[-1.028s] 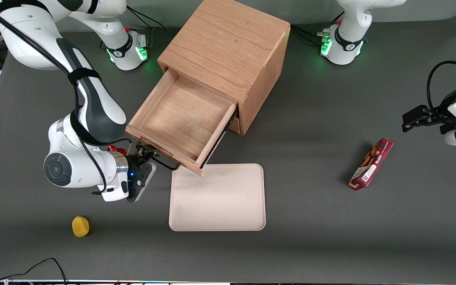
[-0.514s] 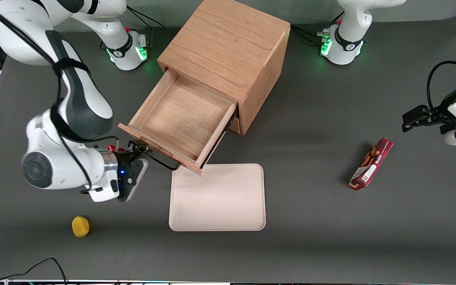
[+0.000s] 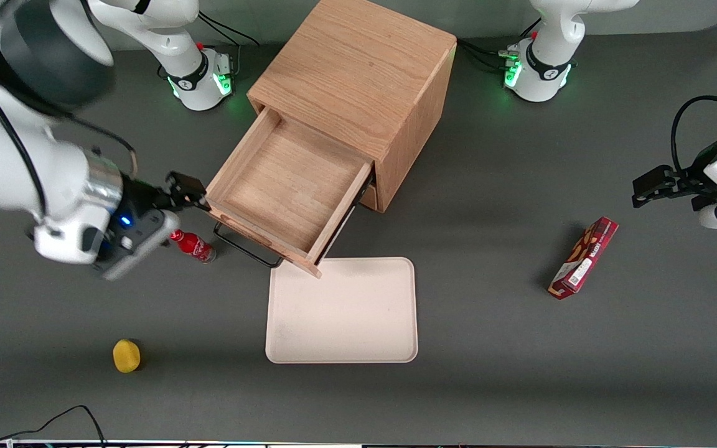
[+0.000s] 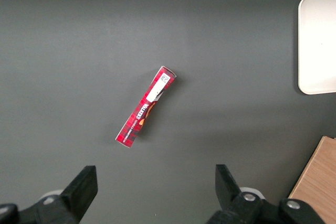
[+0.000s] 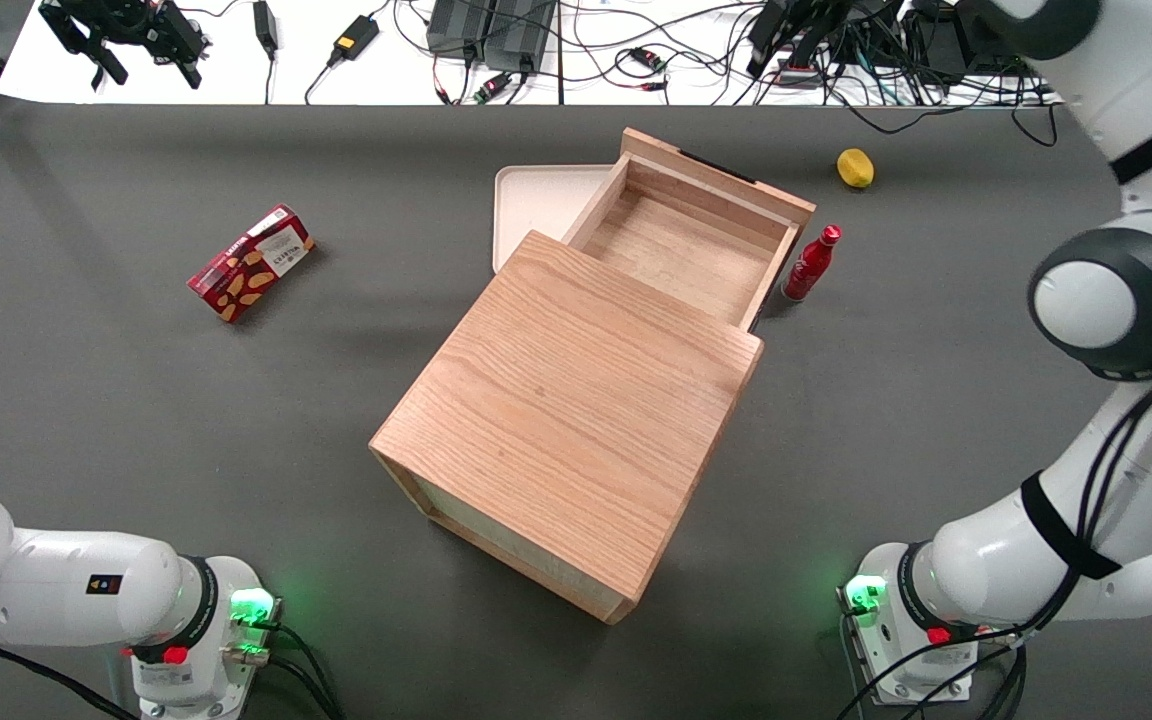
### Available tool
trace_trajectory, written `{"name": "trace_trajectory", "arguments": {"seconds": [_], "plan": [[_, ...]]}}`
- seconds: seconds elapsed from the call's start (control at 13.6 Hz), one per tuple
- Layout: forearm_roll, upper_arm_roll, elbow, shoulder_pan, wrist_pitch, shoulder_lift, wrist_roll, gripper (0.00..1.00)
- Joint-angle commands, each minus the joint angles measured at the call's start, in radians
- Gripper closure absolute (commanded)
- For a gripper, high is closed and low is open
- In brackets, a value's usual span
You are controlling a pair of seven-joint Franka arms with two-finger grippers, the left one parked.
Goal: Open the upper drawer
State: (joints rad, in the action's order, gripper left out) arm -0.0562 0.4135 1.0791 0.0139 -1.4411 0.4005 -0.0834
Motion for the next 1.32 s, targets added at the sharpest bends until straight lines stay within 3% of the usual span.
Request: {"name": "trace_trajectory", "arguments": {"seconds": [0.0,0.15,0.37,0.59,0.73,0.81,1.25], "plan": [[0.019,-0.022,0.047,0.005,0.070,-0.113,0.224,0.00],[0.088,-0.070,0.085,0.009,0.091,-0.166,0.286,0.00],[0.084,-0.186,0.135,0.014,0.214,-0.208,0.287,0.00],[0.069,-0.272,0.464,0.017,-0.012,-0.387,0.295,0.00],[0.049,-0.280,0.690,0.017,-0.172,-0.512,0.297,0.00],[0.048,-0.285,0.720,0.018,-0.197,-0.529,0.295,0.00],[0.050,-0.308,0.547,0.017,-0.179,-0.442,0.291,0.00]]}}
